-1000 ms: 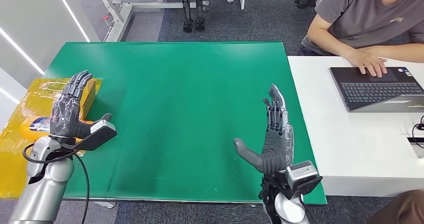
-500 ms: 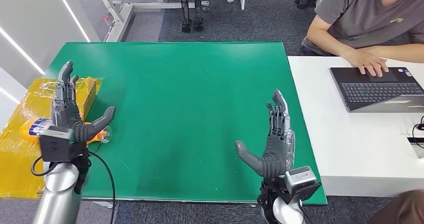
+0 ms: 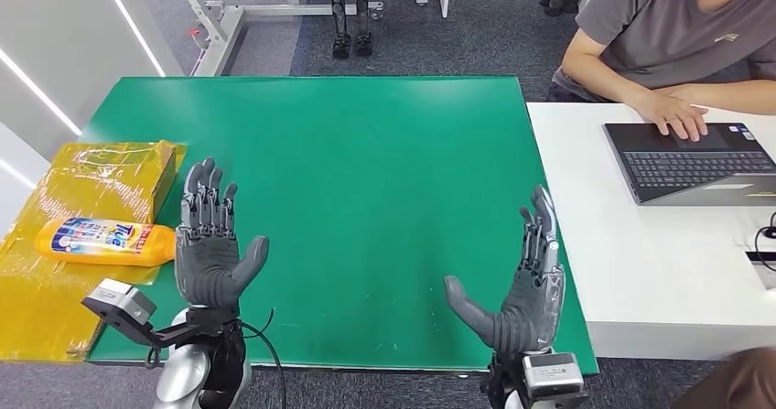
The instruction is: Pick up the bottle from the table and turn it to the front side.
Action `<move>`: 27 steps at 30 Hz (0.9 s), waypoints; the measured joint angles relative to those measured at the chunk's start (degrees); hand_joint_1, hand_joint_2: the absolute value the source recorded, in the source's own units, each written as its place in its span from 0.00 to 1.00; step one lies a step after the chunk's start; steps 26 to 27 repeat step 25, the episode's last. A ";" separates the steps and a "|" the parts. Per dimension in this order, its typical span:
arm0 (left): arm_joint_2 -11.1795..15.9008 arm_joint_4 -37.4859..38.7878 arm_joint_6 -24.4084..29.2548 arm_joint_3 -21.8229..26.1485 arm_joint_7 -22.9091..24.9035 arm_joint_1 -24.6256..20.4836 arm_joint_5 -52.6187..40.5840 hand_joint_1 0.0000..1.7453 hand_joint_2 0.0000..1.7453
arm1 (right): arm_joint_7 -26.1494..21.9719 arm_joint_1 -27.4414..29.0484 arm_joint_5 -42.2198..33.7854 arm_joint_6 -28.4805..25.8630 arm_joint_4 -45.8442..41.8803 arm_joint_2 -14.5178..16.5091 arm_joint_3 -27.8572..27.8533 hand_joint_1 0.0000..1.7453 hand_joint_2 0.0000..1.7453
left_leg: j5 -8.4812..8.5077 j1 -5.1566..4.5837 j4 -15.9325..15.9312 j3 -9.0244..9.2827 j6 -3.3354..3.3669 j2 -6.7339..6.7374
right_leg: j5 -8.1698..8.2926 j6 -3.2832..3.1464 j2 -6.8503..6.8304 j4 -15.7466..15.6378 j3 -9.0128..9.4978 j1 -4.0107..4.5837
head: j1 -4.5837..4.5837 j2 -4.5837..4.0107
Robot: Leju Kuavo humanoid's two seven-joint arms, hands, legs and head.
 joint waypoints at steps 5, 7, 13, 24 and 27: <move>-0.67 -0.46 1.15 -0.36 -0.25 1.08 -2.92 0.00 1.00 | -0.03 1.41 0.25 -1.06 -0.58 -0.46 -0.02 0.00 1.00 | 0.00 0.00 0.00 0.01 0.00 0.00 | 0.00 0.00 0.00 0.01 0.00 0.01 | -0.01 0.00; -0.68 -0.80 1.65 -0.40 -0.61 1.82 -3.76 0.00 1.00 | -0.16 2.22 0.32 -1.38 -0.86 -0.68 -0.02 0.00 1.00 | 0.00 0.00 0.00 0.01 0.00 0.00 | 0.00 0.00 0.00 0.01 0.00 0.01 | -0.01 0.00; -0.65 -1.15 3.17 -0.45 -1.32 3.25 -5.68 0.00 1.00 | -0.95 3.81 0.29 -1.00 -1.22 -1.16 -0.02 0.00 1.00 | -0.01 -0.01 0.00 -0.01 0.00 0.01 | -0.01 0.00 0.01 0.00 0.00 0.01 | 0.00 0.00; -0.64 -2.11 4.23 -0.45 -1.53 4.03 -6.21 0.00 1.00 | -1.05 3.81 -0.33 -0.12 -1.25 -1.24 -0.02 0.00 1.00 | 0.00 -0.01 0.00 0.01 0.00 0.00 | -0.01 0.00 0.00 0.01 0.03 0.01 | 0.00 0.00; -0.63 -2.11 4.30 -0.45 -1.53 4.02 -6.20 0.00 1.00 | -1.05 3.80 -0.37 -0.12 -1.25 -1.24 -0.02 0.00 1.00 | 0.00 -0.01 0.00 0.01 0.00 0.00 | -0.01 0.00 0.00 0.01 0.03 0.01 | 0.00 0.00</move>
